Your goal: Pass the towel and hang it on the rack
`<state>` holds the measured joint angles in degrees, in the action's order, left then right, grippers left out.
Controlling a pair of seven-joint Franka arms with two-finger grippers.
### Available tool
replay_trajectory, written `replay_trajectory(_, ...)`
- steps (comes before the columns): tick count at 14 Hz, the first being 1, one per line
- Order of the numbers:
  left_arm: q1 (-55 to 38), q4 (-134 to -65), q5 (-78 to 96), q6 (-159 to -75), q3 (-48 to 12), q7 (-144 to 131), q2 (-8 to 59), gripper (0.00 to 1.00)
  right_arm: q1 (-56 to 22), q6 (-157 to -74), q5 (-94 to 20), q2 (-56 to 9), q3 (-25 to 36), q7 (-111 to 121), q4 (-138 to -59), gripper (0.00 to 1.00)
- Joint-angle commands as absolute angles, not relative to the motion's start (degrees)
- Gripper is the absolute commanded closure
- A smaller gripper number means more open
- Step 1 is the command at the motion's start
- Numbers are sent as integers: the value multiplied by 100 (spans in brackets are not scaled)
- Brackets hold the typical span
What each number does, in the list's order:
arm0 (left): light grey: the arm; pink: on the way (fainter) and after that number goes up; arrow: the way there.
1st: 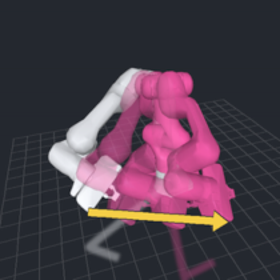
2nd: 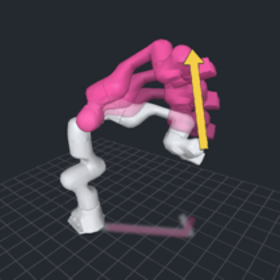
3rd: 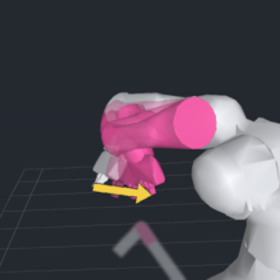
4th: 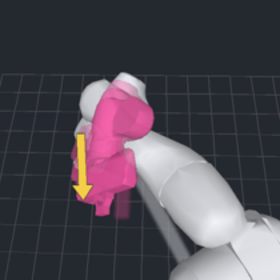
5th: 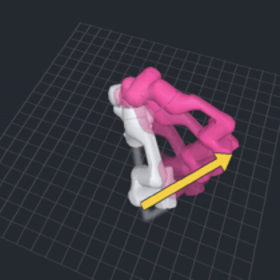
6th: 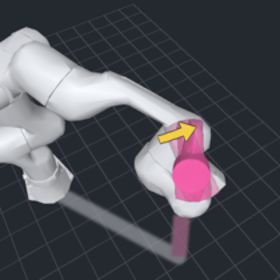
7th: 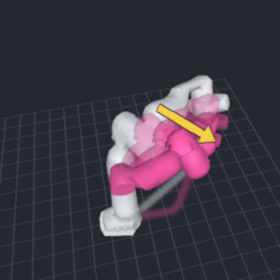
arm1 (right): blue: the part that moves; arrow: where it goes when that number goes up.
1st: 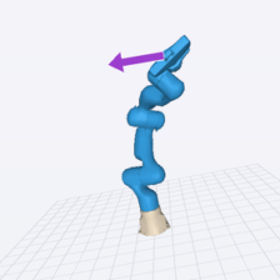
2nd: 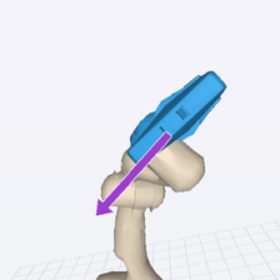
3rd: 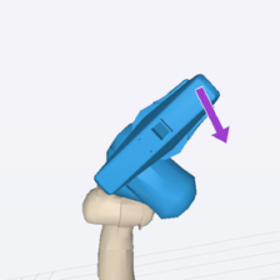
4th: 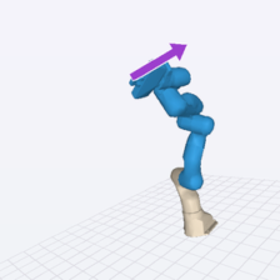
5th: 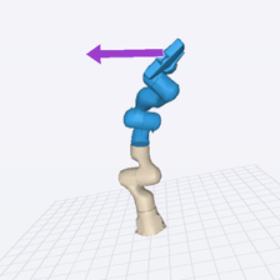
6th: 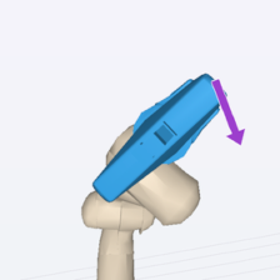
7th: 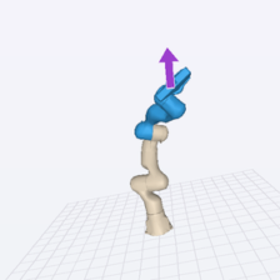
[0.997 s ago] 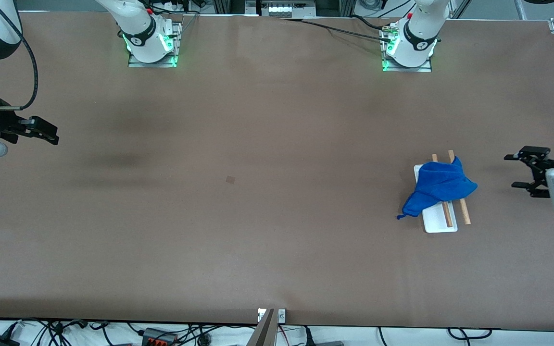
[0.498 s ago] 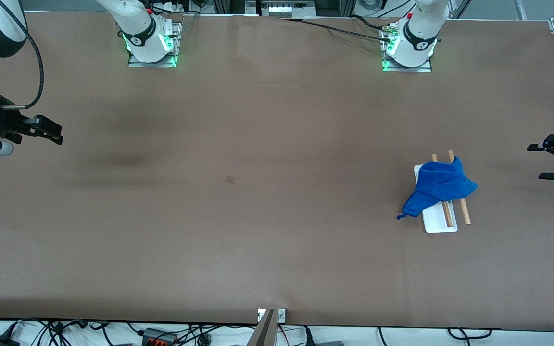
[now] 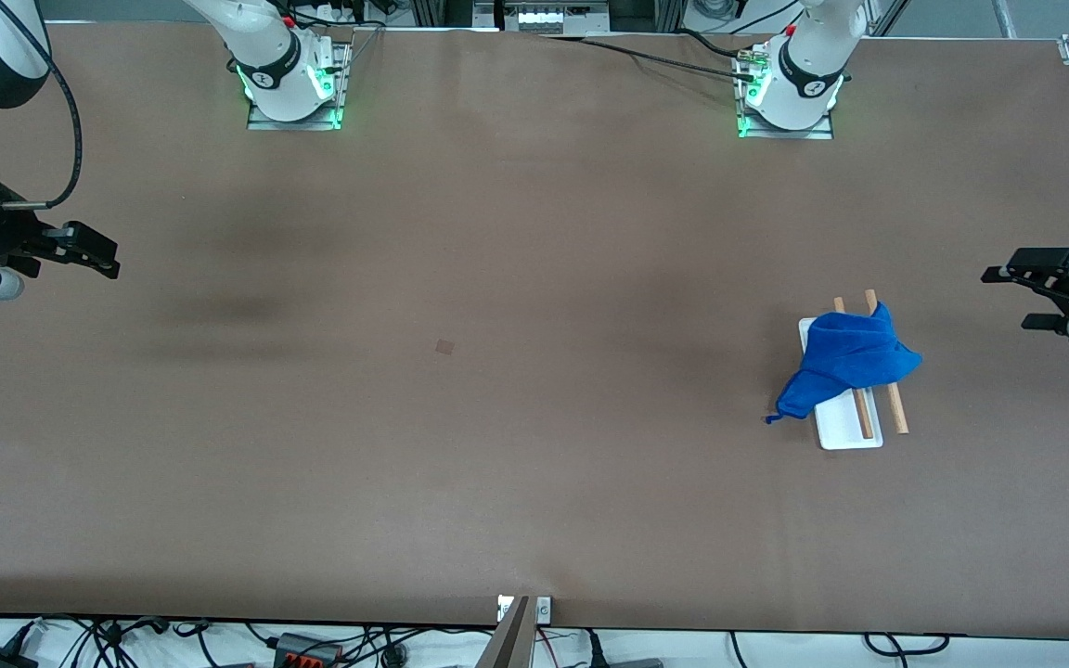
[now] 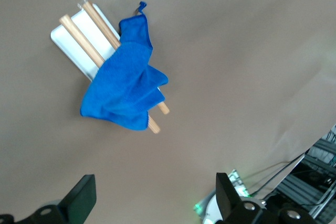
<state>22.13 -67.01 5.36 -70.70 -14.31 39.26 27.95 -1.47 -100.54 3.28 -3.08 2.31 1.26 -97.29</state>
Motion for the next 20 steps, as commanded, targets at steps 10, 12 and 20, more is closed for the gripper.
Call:
replay_trajectory(10, 1257, -6741, 299, -6583, -1512, 1969, 2232, 0, -132, -10020, 316, -202, 220, 114, -9756, 0)
replay_trajectory(12, 1257, -6741, 281, -6583, -1512, 1969, 2232, 0, -123, -10055, 316, -211, 220, 114, -9765, 0)
replay_trajectory(20, 801, -7697, 273, -7335, -951, 1347, 1435, 0, -132, -10063, 316, -211, 220, 114, -9756, 0)
